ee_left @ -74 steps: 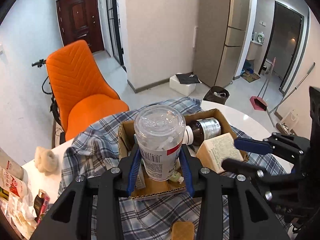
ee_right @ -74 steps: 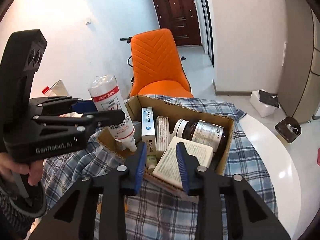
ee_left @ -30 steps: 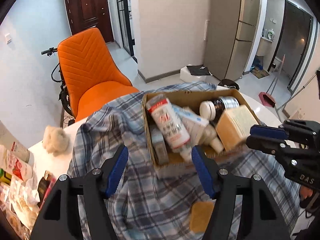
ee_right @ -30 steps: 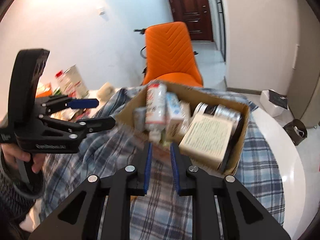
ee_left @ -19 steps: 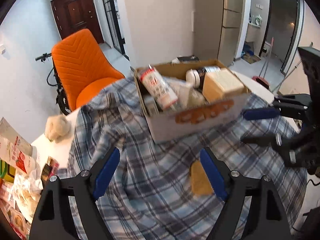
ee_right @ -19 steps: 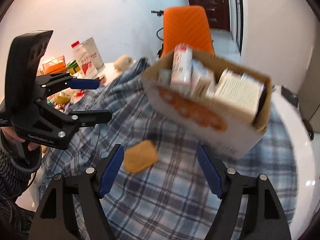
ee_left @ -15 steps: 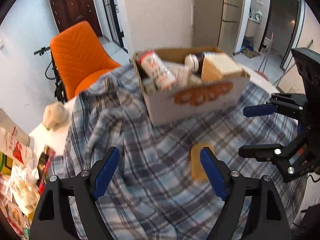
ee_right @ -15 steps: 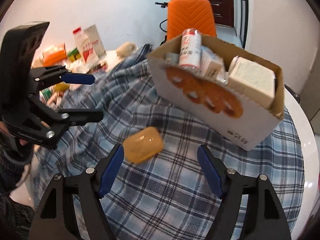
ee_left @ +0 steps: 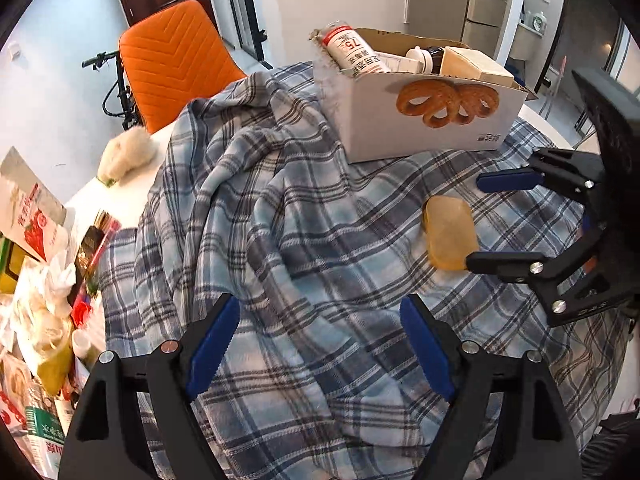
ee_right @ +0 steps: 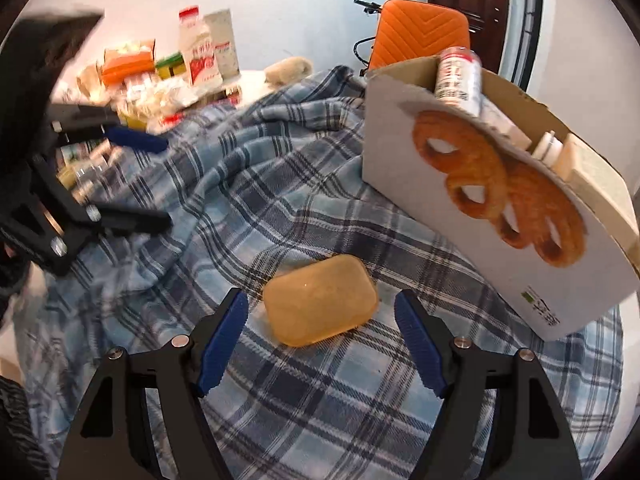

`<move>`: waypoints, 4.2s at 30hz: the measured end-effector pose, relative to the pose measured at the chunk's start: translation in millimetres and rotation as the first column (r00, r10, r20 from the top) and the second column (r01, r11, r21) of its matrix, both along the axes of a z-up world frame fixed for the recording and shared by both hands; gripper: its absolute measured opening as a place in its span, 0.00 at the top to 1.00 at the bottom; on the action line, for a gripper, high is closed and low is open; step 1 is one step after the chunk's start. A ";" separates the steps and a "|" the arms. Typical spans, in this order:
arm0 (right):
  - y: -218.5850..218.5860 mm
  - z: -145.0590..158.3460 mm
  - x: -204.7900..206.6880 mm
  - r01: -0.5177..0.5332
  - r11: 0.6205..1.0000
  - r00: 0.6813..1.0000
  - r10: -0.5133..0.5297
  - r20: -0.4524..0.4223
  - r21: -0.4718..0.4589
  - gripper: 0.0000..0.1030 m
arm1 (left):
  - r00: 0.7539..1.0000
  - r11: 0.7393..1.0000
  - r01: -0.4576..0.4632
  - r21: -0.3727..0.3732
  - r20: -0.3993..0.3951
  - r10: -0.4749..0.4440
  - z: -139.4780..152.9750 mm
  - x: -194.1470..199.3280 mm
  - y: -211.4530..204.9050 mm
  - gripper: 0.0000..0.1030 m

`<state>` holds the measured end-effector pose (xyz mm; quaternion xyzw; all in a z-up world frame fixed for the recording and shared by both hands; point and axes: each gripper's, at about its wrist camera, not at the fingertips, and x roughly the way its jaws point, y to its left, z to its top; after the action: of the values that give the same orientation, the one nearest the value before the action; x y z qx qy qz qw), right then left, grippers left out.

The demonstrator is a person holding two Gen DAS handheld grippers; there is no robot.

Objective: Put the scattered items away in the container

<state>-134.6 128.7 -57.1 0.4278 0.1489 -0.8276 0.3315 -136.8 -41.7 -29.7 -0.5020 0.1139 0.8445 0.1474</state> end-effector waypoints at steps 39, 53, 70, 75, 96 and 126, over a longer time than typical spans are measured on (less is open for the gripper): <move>42.3 86.9 -43.5 0.199 0.968 0.965 -0.221 -0.142 -0.156 0.38 | 0.989 0.994 0.106 0.011 -0.105 -0.104 40.8 -26.7 55.9 0.18; 57.9 82.8 -106.3 0.289 0.941 0.949 -0.306 -0.079 -0.179 0.38 | 0.990 0.988 0.054 0.142 -0.137 -0.034 71.7 -88.5 66.1 0.18; 59.1 72.9 -134.5 0.292 0.946 0.951 -0.303 -0.064 -0.141 0.38 | 0.988 0.990 0.099 0.099 -0.131 -0.086 55.9 -87.1 87.6 0.18; 61.1 76.7 -132.8 0.299 0.943 0.950 -0.309 -0.050 -0.149 0.38 | 0.986 0.990 0.114 0.086 -0.129 -0.102 53.8 -78.6 90.2 0.18; 66.5 94.4 -100.4 0.292 0.941 0.947 -0.309 -0.083 -0.168 0.30 | 0.983 0.989 0.121 0.085 -0.147 -0.108 60.2 -54.7 93.1 0.18; 106.1 111.0 17.2 0.515 0.836 0.837 -0.538 -0.099 -0.188 0.03 | 0.986 0.995 0.026 0.099 -0.167 -0.009 68.2 -14.6 95.7 0.18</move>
<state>-117.3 234.8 53.8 0.3629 -0.0148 -0.9251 0.1106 -151.4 53.9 38.4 -0.4209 0.0874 0.8867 0.1701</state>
